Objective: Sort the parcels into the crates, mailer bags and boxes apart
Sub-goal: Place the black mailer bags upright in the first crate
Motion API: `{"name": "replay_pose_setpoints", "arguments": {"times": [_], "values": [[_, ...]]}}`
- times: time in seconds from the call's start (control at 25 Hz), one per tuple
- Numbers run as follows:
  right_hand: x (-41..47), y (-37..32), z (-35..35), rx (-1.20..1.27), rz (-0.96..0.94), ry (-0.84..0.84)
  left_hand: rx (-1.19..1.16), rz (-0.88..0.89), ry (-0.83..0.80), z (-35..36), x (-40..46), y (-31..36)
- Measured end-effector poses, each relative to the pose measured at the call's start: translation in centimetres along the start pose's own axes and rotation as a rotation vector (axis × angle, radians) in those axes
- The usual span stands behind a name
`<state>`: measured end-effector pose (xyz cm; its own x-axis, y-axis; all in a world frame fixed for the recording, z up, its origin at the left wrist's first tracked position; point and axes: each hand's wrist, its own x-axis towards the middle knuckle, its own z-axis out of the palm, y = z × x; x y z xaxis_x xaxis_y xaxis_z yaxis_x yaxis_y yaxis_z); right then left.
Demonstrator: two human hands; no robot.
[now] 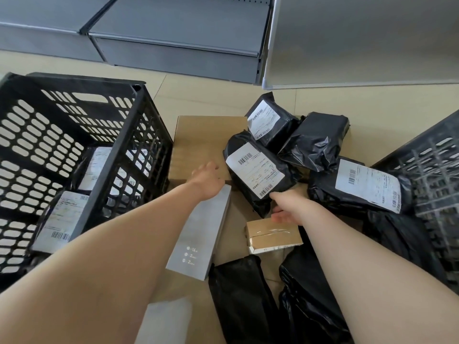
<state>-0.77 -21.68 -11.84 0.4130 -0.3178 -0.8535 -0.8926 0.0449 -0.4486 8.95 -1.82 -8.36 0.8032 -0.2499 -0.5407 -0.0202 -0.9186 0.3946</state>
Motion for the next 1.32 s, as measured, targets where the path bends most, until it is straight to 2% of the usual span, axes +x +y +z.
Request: {"name": "replay_pose_setpoints", "arguments": {"times": [0.28,0.64,0.84,1.04,1.32], "values": [[0.5,-1.0,1.0,0.066,-0.064,0.042,0.015,0.025,-0.055,0.0,-0.2,-0.1],[-0.8,-1.9,-0.7,0.373,-0.130,-0.127,-0.428,-0.108,0.002,-2.1,0.2,0.3],[-1.9,-2.5,-0.9,0.425,-0.209,-0.181,-0.600,-0.234,0.038,-2.7,0.6,-0.5],[-2.2,-2.4,-1.2,0.381,-0.224,-0.141,-0.754,-0.195,0.110,-3.2,0.6,-1.2],[-2.9,-2.9,-1.3,0.134,-0.345,-0.076,-0.841,-0.133,0.031,-3.6,0.1,-2.2]]}}
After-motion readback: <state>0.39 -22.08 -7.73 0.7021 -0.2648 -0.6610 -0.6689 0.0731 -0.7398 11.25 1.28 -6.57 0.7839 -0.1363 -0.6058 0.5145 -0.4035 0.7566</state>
